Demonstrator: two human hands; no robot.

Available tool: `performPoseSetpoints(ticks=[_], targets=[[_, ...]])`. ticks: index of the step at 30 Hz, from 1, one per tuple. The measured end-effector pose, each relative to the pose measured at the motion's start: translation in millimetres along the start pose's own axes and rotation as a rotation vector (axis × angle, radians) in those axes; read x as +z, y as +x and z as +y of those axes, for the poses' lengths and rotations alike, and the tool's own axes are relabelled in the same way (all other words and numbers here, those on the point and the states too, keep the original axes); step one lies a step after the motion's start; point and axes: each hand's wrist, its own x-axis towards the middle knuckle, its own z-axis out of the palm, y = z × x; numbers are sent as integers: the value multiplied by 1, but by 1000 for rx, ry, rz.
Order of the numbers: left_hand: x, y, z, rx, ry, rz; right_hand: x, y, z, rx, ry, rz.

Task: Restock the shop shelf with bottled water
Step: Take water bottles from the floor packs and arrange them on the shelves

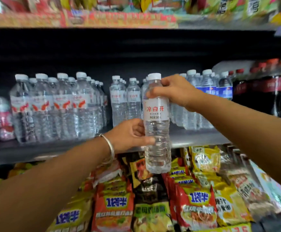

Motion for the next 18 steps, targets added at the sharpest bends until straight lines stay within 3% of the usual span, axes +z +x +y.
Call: performPoseSetpoints(ticks=[10,18], targets=[[-48,61,0,27,-11,236,-4,97,3,-40,52,37],[-47,105,-30,-71,156,418,18,146,50,-15,35,-32]])
